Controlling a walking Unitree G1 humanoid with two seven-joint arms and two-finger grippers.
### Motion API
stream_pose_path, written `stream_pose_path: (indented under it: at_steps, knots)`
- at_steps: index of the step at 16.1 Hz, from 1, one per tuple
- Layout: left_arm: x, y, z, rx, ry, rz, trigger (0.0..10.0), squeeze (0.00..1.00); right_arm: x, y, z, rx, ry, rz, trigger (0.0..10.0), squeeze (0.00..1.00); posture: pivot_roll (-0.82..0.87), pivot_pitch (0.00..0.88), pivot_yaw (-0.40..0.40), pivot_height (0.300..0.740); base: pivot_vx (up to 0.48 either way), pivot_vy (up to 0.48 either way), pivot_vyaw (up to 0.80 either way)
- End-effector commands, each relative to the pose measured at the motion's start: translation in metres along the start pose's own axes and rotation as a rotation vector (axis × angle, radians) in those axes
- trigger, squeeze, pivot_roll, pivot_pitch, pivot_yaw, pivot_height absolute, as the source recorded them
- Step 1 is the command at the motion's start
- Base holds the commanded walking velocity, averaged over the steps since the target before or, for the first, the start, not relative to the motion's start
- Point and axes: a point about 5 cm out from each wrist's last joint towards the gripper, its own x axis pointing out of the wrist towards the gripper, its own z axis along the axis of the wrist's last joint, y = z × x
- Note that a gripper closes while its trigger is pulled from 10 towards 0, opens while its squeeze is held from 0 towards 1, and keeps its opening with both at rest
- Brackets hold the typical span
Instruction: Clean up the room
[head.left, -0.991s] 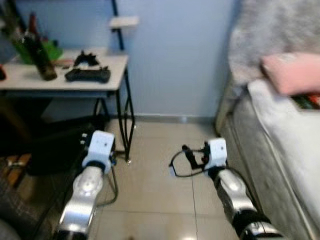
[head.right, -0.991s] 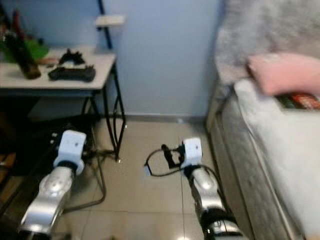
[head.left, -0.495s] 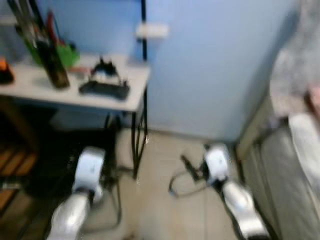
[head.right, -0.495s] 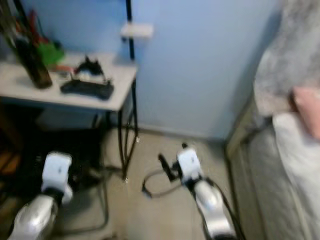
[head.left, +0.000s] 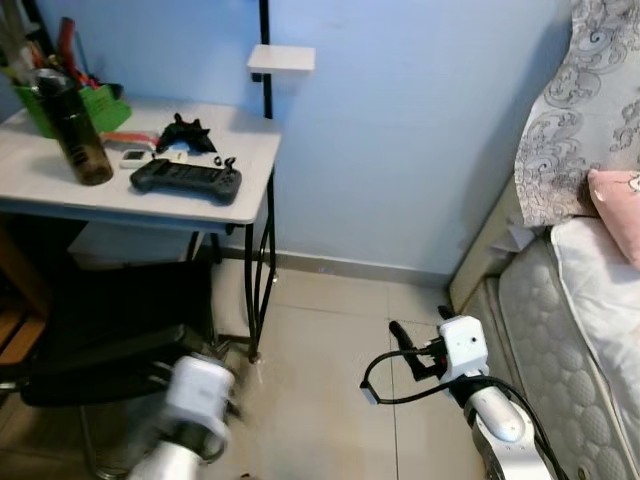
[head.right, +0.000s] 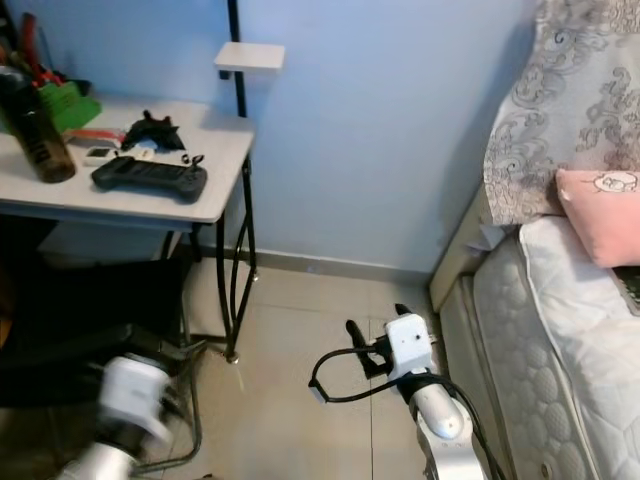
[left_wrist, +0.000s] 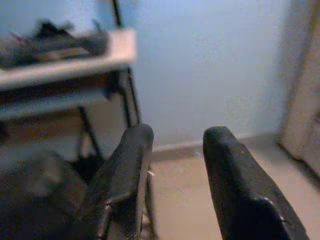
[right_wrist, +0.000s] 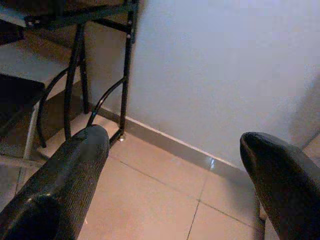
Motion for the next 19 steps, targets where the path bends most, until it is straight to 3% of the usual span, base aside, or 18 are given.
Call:
stream_pose_path:
  at_steps: [1,2,4,7,18,19]
  knots:
    - [0.0,0.003,0.001,0.029,-0.019,0.025,10.0,0.0,0.001,-0.006,0.001,0.011,-0.014,-0.026,10.0,0.0,0.08,0.0,-0.023,0.74,0.0,0.0,0.0]
    - [0.002,0.01,0.004,0.075,-0.054,0.072,10.0,0.0,0.002,-0.008,-0.001,0.014,-0.007,-0.031,10.0,0.0,0.07,0.0,-0.021,0.74,0.0,0.0,0.0]
    - [0.011,0.023,0.019,0.029,-0.104,0.138,10.0,0.0,0.003,-0.013,-0.007,0.03,0.011,-0.046,10.0,0.0,0.07,0.0,-0.02,0.74,0.0,0.0,0.0]
    - [0.023,0.022,0.048,-0.045,-0.191,0.189,10.0,0.0,0.008,-0.015,-0.013,0.042,0.033,-0.054,10.0,0.0,0.07,0.0,-0.023,0.74,0.0,0.0,0.0]
    - [0.024,0.022,0.051,-0.049,-0.188,0.187,10.0,0.0,0.009,-0.015,-0.015,0.035,0.043,-0.057,10.0,0.0,0.07,0.0,-0.023,0.74,0.0,0.0,0.0]
    - [0.041,0.015,0.036,-0.001,-0.101,0.11,10.0,0.0,0.021,-0.008,0.036,0.009,-0.12,-0.037,10.0,0.0,0.01,0.0,-0.029,0.74,0.0,0.0,0.0]
